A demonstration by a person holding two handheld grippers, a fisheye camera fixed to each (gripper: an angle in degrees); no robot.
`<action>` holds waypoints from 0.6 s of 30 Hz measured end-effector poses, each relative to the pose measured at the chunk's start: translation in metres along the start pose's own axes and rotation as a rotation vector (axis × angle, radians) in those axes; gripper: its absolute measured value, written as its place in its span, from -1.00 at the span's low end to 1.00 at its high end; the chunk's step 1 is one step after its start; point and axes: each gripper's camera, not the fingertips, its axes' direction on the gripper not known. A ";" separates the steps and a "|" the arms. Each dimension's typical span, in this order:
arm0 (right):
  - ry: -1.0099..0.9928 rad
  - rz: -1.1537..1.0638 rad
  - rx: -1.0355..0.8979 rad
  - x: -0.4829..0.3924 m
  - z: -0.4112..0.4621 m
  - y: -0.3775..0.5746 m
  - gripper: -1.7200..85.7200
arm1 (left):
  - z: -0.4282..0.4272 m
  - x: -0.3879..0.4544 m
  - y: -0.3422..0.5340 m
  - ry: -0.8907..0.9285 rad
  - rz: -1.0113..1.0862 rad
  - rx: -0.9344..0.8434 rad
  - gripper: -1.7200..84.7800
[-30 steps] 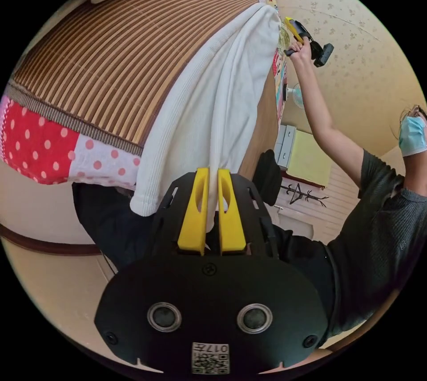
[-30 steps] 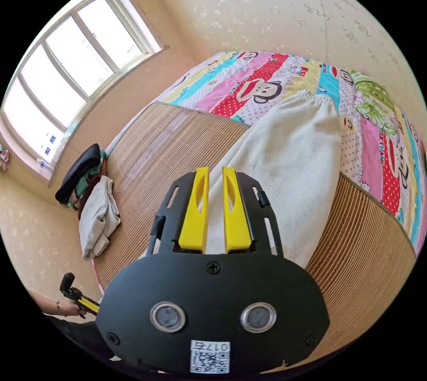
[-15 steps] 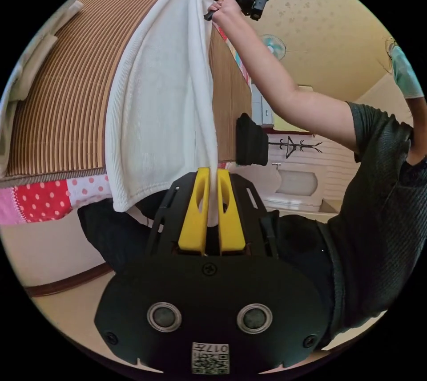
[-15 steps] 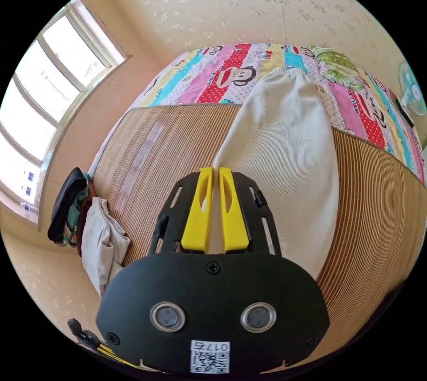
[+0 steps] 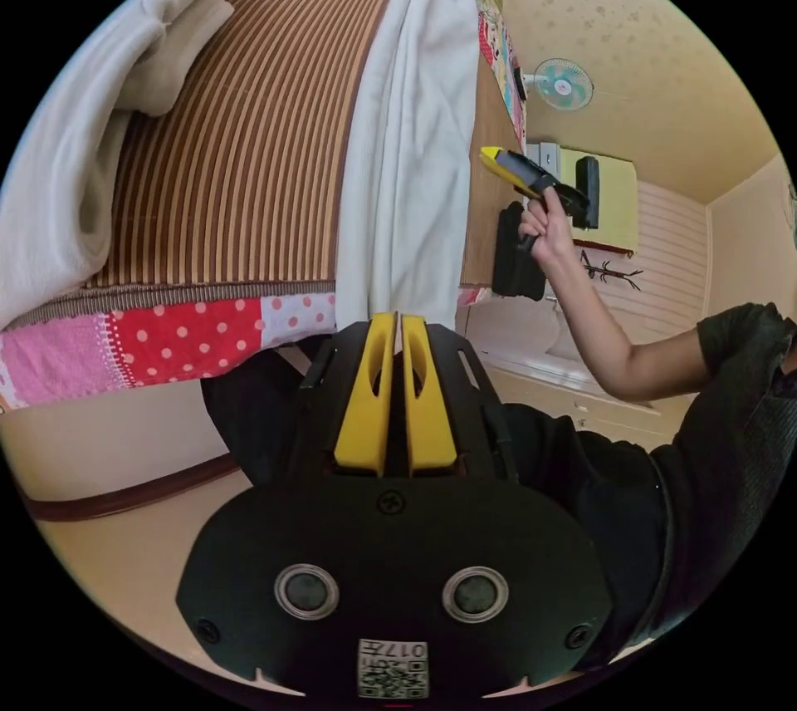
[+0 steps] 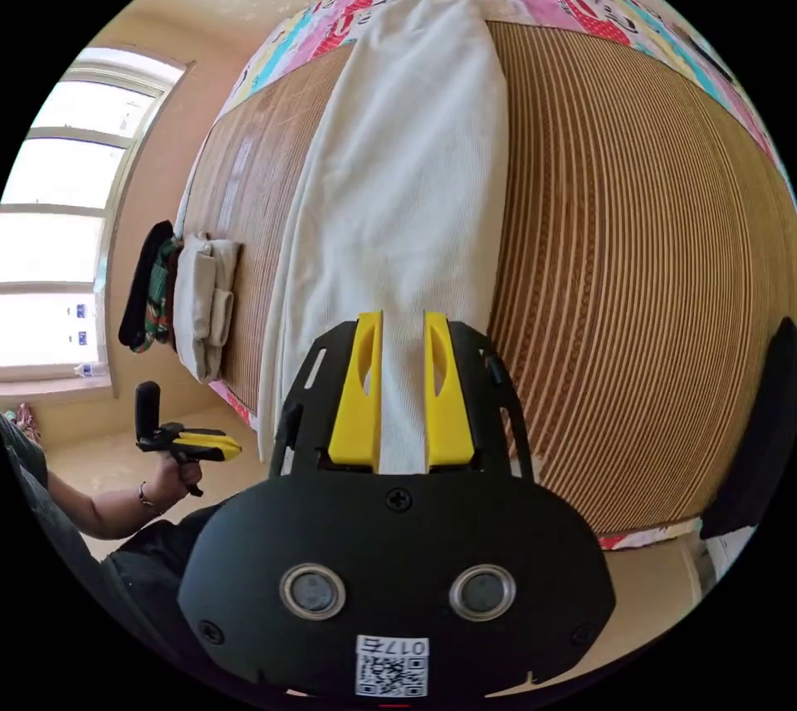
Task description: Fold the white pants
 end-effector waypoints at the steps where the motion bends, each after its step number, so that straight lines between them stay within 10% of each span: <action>1: 0.004 0.030 -0.018 0.007 0.002 0.018 -0.75 | -0.001 0.003 -0.006 0.021 0.000 0.021 -0.82; 12: -0.366 0.348 -0.057 0.063 -0.006 0.179 -0.88 | 0.087 0.045 -0.054 -0.159 -0.059 -0.281 -0.87; 18: -0.771 0.221 0.192 0.070 -0.098 0.205 -0.90 | 0.015 0.082 -0.046 0.468 0.133 -0.187 -0.95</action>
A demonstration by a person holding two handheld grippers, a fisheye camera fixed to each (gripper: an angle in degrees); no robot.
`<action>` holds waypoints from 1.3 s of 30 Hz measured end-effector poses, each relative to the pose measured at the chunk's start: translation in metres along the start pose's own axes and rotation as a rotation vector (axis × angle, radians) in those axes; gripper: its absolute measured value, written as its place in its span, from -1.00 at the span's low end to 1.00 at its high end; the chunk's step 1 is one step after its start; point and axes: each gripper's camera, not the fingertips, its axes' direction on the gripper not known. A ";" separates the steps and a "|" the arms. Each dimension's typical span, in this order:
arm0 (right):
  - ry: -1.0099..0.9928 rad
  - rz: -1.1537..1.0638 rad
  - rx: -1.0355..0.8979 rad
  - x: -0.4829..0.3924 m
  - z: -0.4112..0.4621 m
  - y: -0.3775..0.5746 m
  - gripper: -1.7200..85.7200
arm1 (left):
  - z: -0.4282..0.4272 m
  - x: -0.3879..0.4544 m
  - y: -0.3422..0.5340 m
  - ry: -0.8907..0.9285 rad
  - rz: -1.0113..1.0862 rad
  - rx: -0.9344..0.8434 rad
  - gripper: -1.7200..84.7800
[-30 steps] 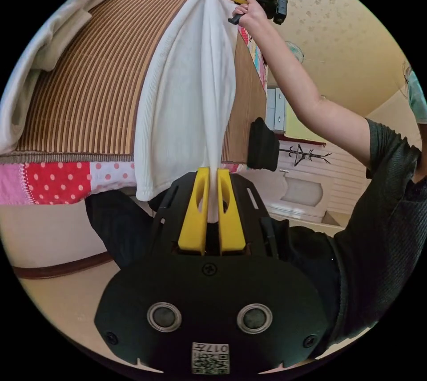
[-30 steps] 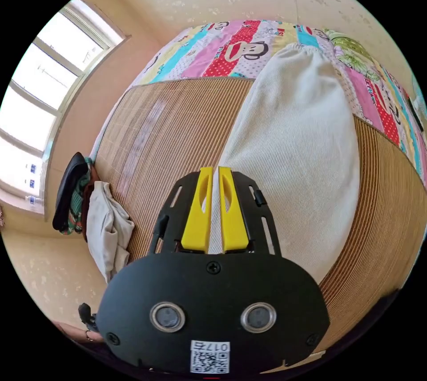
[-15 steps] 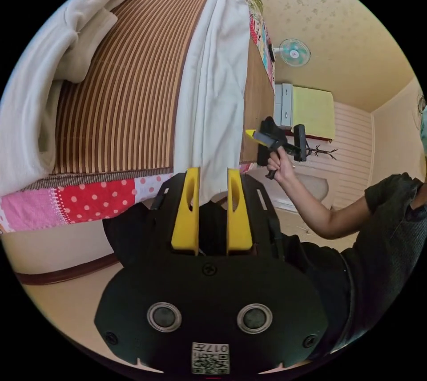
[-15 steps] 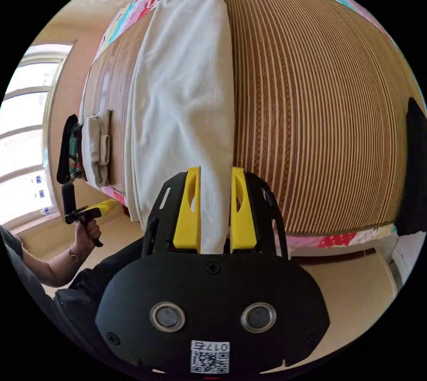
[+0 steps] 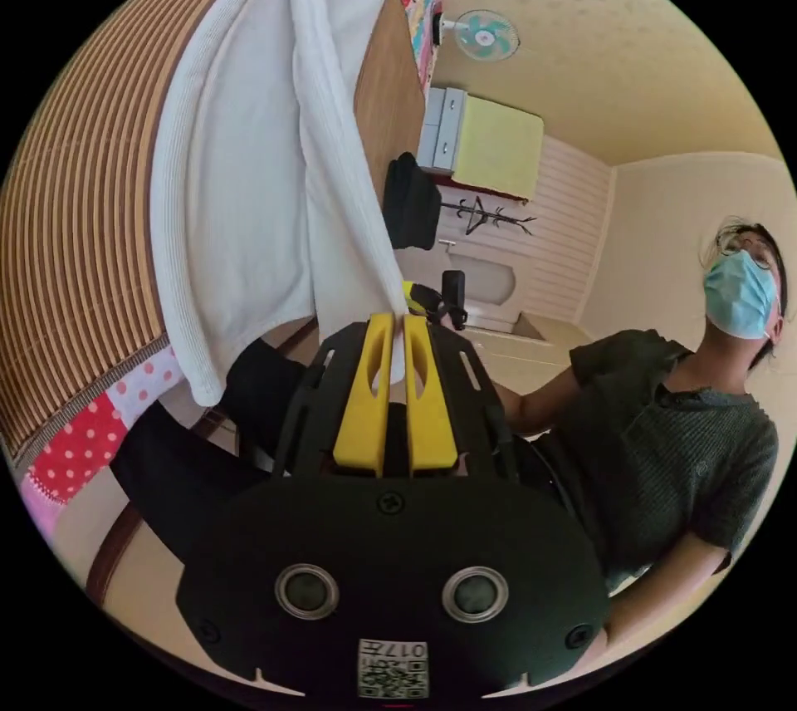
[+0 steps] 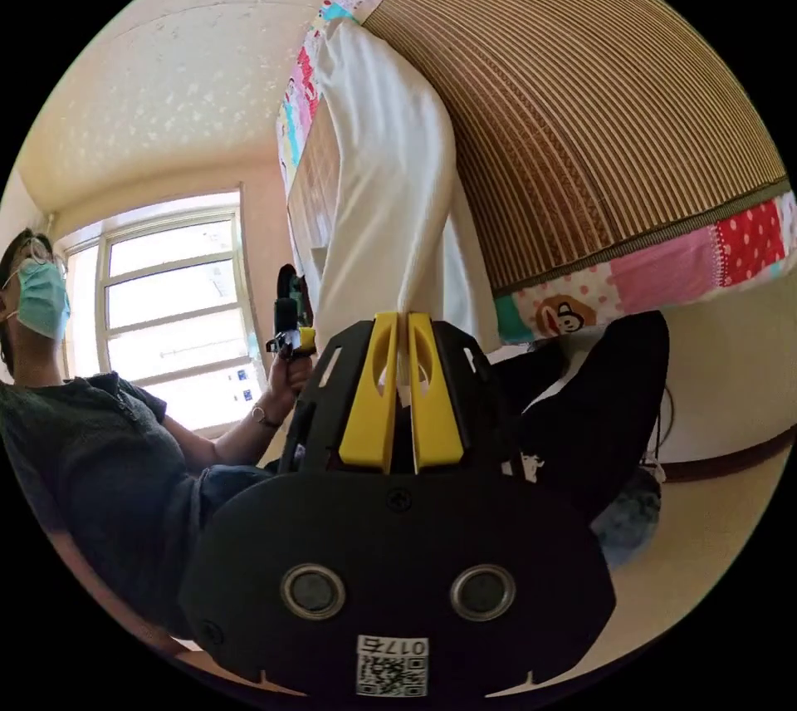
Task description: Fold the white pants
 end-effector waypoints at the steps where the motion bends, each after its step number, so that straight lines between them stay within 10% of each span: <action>1: -0.030 -0.010 0.002 0.000 -0.004 0.001 -0.90 | -0.015 0.011 0.009 -0.036 0.030 0.036 -0.95; 5: 0.207 0.008 -0.164 0.026 0.023 0.004 -0.90 | -0.015 -0.010 0.029 -0.379 -0.099 -0.042 -0.97; 17: 0.328 0.176 -0.178 0.068 -0.014 0.014 -0.76 | -0.012 -0.012 0.068 -0.602 -0.217 0.262 -0.94; 23: 0.179 0.166 -0.244 0.097 -0.031 -0.029 -0.61 | -0.003 -0.040 0.035 -0.436 -0.260 0.127 -0.57; 30: 0.256 -0.008 -0.505 0.076 -0.004 -0.047 -0.81 | 0.030 -0.054 0.006 -0.466 -0.326 -0.108 -0.78; 39: -0.321 0.351 -0.295 0.034 -0.124 0.089 -0.91 | 0.037 0.014 0.070 -0.049 -0.433 -0.416 -0.84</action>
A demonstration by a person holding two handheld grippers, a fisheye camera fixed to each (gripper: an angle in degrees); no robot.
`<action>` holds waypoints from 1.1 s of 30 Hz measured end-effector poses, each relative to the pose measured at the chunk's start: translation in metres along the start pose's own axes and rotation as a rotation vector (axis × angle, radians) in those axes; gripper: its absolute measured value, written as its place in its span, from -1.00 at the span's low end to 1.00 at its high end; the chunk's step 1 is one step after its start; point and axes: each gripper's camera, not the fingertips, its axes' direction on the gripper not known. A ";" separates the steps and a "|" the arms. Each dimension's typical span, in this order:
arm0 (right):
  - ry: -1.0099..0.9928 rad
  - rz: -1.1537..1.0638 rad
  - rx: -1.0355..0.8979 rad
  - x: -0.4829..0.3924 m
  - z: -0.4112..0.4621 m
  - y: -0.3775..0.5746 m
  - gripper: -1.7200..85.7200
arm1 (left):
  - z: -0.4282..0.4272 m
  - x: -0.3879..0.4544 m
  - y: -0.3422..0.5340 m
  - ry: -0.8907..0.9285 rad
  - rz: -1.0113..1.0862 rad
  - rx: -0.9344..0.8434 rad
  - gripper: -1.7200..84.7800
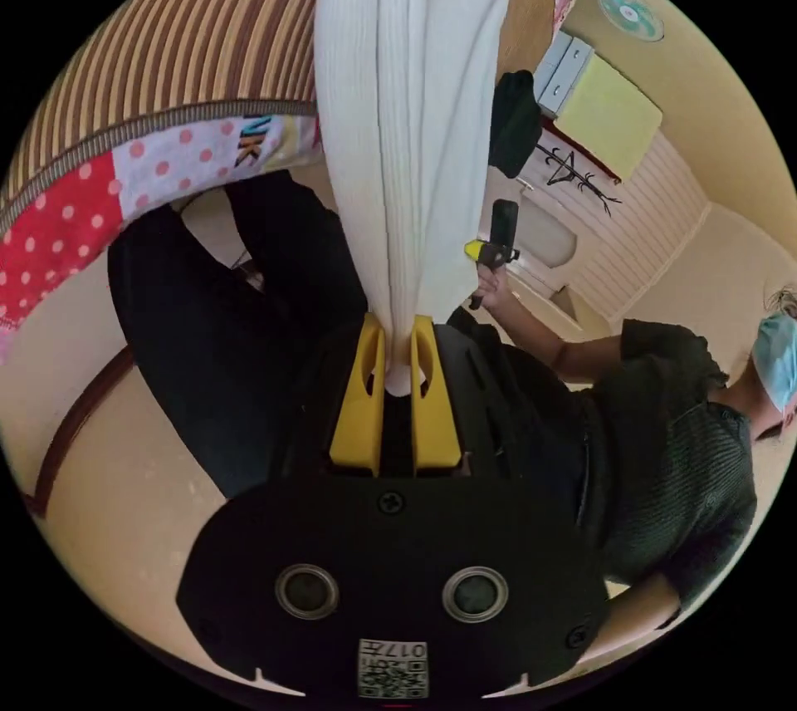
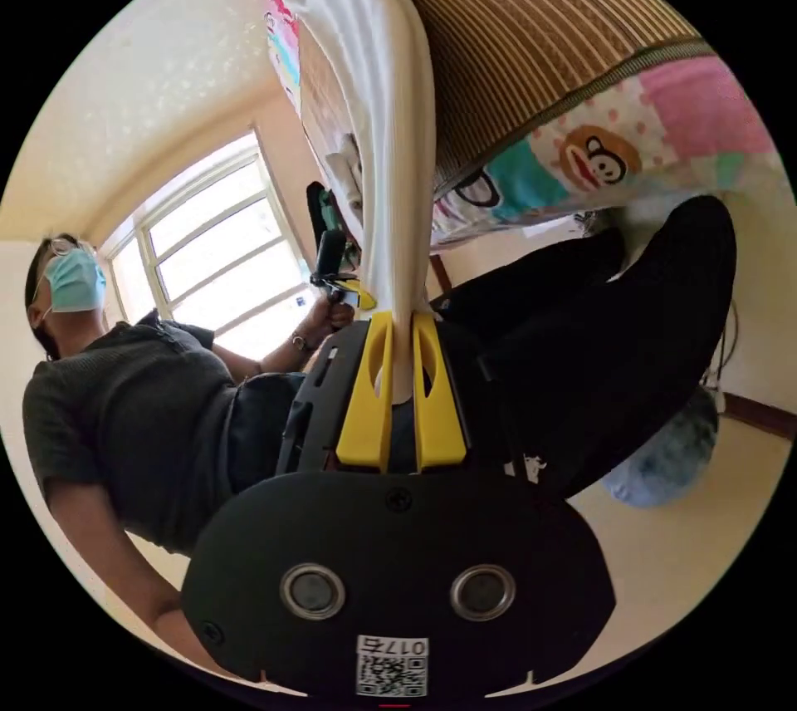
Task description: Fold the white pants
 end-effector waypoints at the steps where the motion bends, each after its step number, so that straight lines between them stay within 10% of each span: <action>1: -0.103 0.014 0.048 0.001 -0.005 0.008 -0.91 | 0.003 0.003 0.011 0.153 0.015 -0.018 -0.84; 6: -0.520 -0.105 0.286 -0.017 -0.018 -0.042 -0.92 | -0.047 0.016 -0.011 0.686 0.171 0.245 -0.83; 13: -0.332 -0.313 0.346 -0.072 -0.022 -0.220 -0.92 | -0.169 0.063 -0.106 0.309 0.403 0.652 -0.84; 20: -0.104 -0.185 0.347 -0.083 -0.010 -0.333 -0.84 | -0.188 0.039 -0.154 0.326 0.288 0.849 -0.81; 27: 0.028 -0.383 0.353 -0.123 -0.013 -0.264 -0.69 | -0.178 0.054 -0.084 0.421 0.529 0.981 -0.60; 33: 0.325 -0.371 0.343 -0.114 -0.021 -0.187 -0.52 | -0.150 0.060 -0.016 -0.053 0.336 0.954 -0.52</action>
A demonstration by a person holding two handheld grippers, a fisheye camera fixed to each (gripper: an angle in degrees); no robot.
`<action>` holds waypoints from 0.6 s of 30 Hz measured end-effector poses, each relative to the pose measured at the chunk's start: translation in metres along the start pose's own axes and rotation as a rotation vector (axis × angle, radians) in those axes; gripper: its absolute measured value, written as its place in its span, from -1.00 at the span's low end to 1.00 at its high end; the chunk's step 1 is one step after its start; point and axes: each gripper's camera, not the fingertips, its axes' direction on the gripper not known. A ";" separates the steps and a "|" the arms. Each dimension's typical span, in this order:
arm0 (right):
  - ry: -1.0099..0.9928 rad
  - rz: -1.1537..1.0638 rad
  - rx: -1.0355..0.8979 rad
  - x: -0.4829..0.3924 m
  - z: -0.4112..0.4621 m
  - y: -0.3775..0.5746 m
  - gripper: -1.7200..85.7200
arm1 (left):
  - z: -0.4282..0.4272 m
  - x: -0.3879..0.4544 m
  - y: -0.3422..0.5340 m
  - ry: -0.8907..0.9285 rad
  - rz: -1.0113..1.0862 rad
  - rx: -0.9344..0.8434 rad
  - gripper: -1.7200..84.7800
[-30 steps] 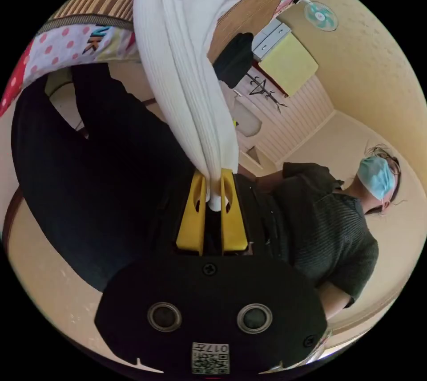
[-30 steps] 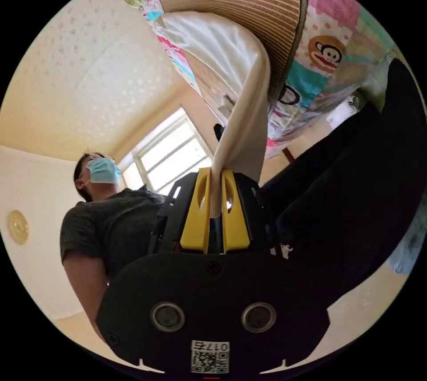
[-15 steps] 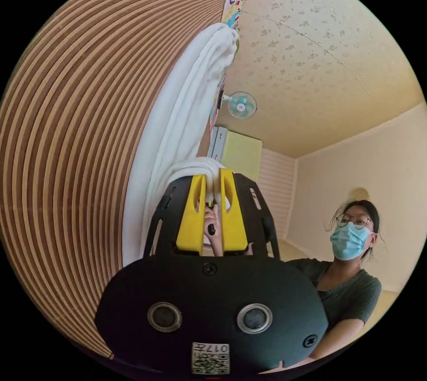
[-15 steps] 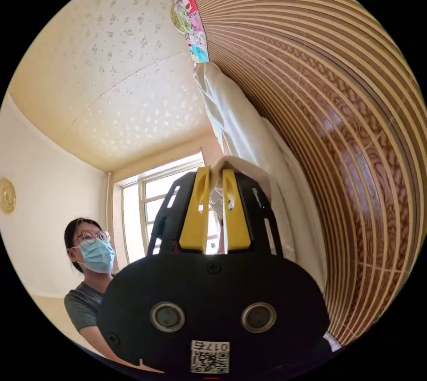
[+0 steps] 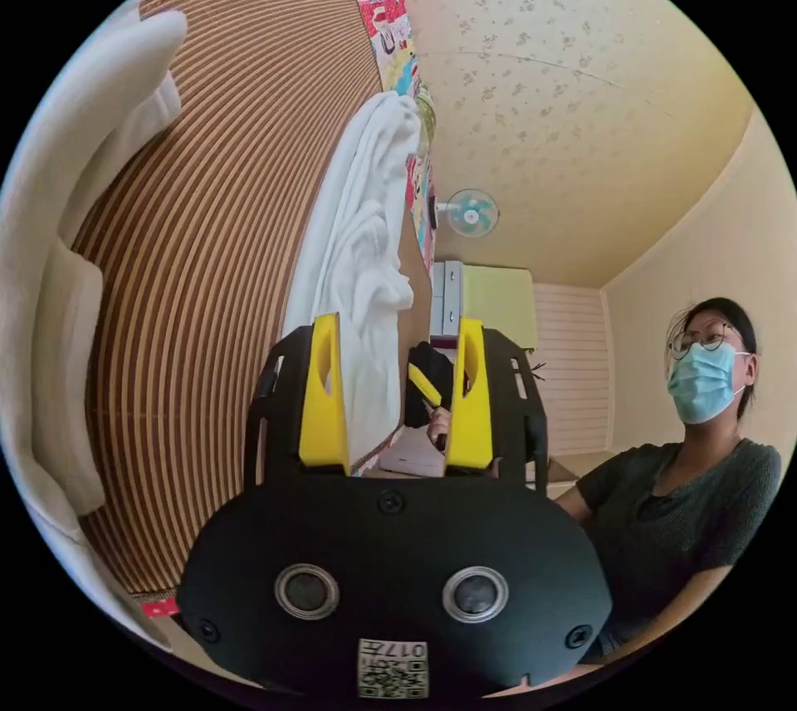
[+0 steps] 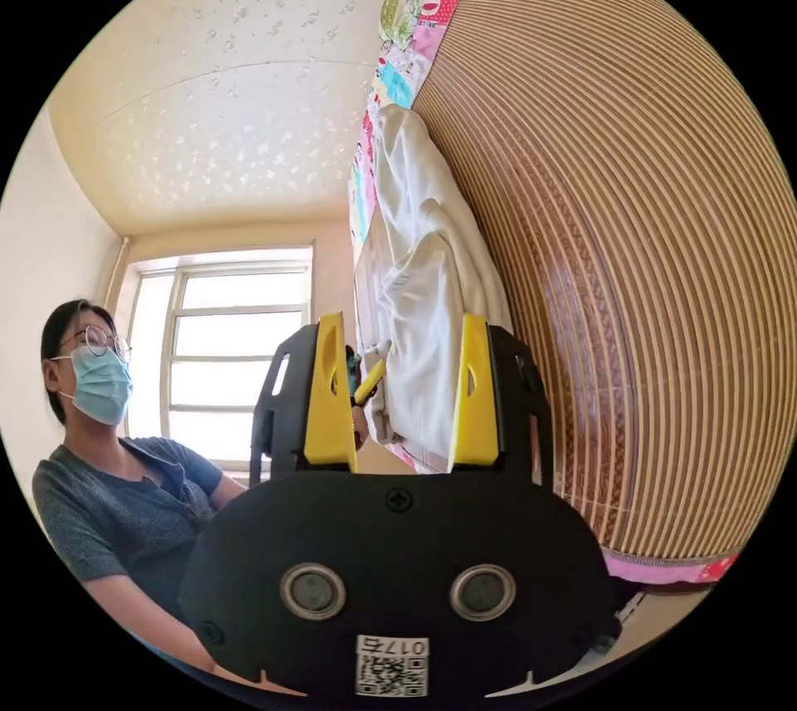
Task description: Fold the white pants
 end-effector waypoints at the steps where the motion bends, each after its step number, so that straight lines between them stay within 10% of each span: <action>1: 0.045 0.009 -0.029 0.002 0.004 0.004 -0.51 | 0.004 -0.002 0.008 -0.083 0.009 -0.075 -0.49; 13: 0.048 0.084 -0.367 0.020 0.060 0.059 -0.76 | 0.028 -0.026 0.040 -0.116 -0.025 -0.612 -0.76; 18: -0.484 0.258 -0.407 -0.015 0.000 0.177 -0.80 | -0.027 0.003 0.118 0.252 -0.169 -0.837 -0.78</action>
